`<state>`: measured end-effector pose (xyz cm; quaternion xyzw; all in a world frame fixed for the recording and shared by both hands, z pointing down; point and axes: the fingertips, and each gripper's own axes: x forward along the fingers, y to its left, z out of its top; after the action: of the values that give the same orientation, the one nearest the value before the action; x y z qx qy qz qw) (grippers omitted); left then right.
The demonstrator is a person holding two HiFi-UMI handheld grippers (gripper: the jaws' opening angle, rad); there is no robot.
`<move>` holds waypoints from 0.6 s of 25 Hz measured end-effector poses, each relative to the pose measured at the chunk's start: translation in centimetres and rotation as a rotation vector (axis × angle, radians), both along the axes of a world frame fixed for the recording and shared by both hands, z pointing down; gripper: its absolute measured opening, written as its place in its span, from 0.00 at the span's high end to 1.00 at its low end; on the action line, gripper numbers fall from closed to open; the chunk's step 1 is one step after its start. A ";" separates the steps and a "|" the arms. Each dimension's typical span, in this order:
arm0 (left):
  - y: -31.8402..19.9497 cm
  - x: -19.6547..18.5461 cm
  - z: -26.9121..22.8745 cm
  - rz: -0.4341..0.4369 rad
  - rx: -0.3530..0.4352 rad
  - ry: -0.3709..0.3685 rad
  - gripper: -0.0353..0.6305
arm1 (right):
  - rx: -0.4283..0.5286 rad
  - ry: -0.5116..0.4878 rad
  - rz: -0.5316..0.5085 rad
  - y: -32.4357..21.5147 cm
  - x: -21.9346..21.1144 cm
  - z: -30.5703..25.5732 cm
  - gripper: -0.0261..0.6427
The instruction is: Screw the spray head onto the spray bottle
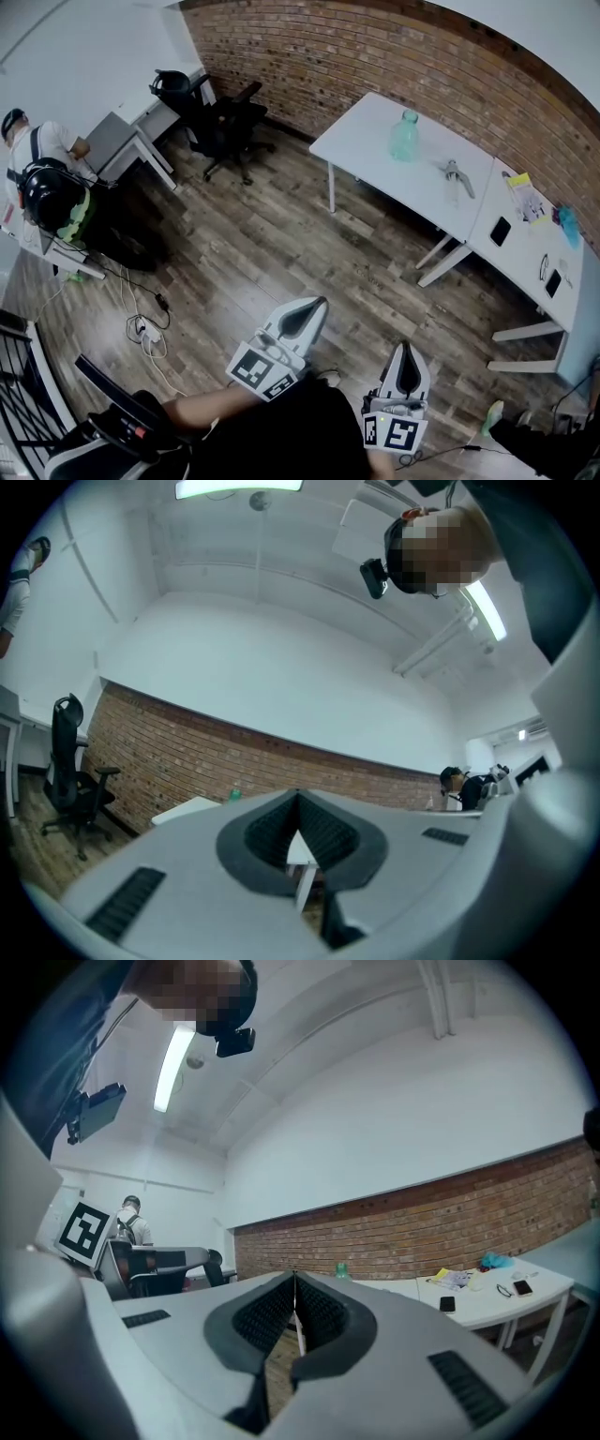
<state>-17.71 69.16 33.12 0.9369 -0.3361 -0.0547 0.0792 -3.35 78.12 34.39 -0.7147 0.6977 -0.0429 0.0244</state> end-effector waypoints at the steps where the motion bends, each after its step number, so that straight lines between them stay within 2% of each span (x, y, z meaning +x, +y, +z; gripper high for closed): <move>1: 0.2 -0.3 0.1 -0.008 -0.003 -0.003 0.95 | 0.001 -0.013 -0.004 0.2 0.0 0.1 0.95; 7: 0.9 -0.1 0.5 -0.021 -0.041 0.007 0.95 | -0.017 0.007 -0.013 1.2 0.0 1.1 0.95; 15: 0.8 1.9 0.4 0.035 0.002 -0.017 0.95 | -0.039 0.058 0.030 1.2 0.8 1.3 0.95</move>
<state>-15.80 69.96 33.55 0.9432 -0.3201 -0.0458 0.0766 -2.51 79.29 35.69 -0.7263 0.6864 -0.0353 -0.0089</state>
